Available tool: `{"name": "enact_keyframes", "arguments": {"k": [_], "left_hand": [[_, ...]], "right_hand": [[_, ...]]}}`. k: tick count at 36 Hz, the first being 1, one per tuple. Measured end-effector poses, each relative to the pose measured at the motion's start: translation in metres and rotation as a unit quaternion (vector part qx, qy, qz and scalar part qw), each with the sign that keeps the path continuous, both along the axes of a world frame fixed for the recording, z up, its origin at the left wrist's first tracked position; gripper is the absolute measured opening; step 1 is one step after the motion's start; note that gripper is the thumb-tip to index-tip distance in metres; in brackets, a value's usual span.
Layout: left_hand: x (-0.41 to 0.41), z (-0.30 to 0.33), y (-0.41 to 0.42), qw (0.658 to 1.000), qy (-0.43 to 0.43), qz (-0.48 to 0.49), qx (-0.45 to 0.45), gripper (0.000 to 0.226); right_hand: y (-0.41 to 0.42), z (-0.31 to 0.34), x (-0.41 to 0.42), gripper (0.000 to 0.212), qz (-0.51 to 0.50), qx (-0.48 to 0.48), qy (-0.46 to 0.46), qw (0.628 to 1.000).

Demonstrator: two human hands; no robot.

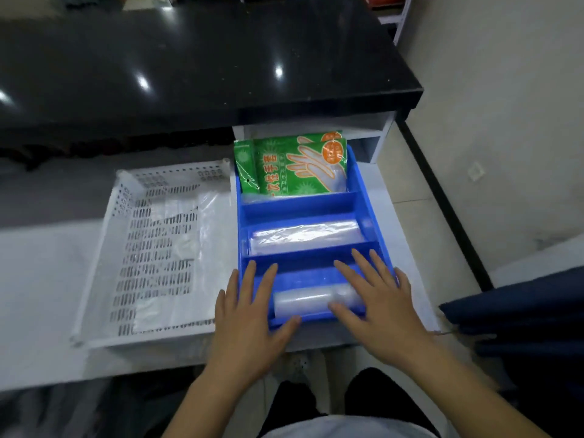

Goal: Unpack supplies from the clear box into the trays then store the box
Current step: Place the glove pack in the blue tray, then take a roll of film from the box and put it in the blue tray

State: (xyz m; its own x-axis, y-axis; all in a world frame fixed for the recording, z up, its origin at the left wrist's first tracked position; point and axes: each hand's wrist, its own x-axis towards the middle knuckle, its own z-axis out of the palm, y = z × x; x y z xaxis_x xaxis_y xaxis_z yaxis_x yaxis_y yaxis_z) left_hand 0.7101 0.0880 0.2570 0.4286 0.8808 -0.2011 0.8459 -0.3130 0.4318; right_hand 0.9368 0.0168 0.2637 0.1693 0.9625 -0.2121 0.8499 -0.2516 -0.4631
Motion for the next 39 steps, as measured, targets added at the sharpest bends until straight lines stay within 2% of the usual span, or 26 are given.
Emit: {"name": "enact_keyframes", "arguments": {"k": [5, 8, 11, 12, 16, 18, 23, 30, 35, 39], "left_hand": [[-0.010, -0.002, -0.054, 0.999, 0.012, 0.024, 0.020, 0.088], [-0.011, 0.004, -0.093, 0.994, -0.029, 0.095, 0.053, 0.086], [-0.017, 0.002, -0.143, 0.983, -0.042, 0.168, 0.062, 0.085], [-0.021, -0.002, -0.162, 0.982, -0.030, 0.179, 0.055, 0.085], [-0.047, -0.024, -0.237, 0.981, 0.105, 0.159, -0.042, 0.086], [-0.057, -0.032, -0.267, 0.972, 0.123, 0.176, -0.095, 0.086], [-0.079, -0.045, -0.309, 0.961, 0.109, 0.204, -0.151, 0.088], [-0.126, -0.051, -0.330, 0.957, 0.080, 0.234, -0.153, 0.090], [-0.194, -0.055, -0.349, 0.950, 0.048, 0.277, -0.137, 0.089], [-0.272, -0.056, -0.370, 0.928, 0.038, 0.342, -0.143, 0.090]], "right_hand": [[-0.044, -0.001, -0.021, 0.068, 0.029, 0.003, 0.022, 0.999], [-0.069, -0.007, -0.027, 0.070, 0.072, 0.006, 0.007, 0.997], [-0.095, -0.017, -0.032, 0.076, 0.089, 0.013, 0.031, 0.995], [-0.104, -0.022, -0.034, 0.076, 0.098, 0.010, 0.038, 0.994], [-0.145, -0.043, -0.049, 0.070, 0.157, -0.054, 0.067, 0.984], [-0.168, -0.051, -0.059, 0.070, 0.180, -0.098, 0.069, 0.976], [-0.206, -0.061, -0.089, 0.070, 0.233, -0.166, 0.082, 0.955], [-0.211, -0.056, -0.137, 0.069, 0.285, -0.180, 0.056, 0.940], [-0.202, -0.052, -0.201, 0.070, 0.314, -0.195, 0.010, 0.929], [-0.199, -0.054, -0.279, 0.072, 0.360, -0.200, -0.015, 0.911]]}}
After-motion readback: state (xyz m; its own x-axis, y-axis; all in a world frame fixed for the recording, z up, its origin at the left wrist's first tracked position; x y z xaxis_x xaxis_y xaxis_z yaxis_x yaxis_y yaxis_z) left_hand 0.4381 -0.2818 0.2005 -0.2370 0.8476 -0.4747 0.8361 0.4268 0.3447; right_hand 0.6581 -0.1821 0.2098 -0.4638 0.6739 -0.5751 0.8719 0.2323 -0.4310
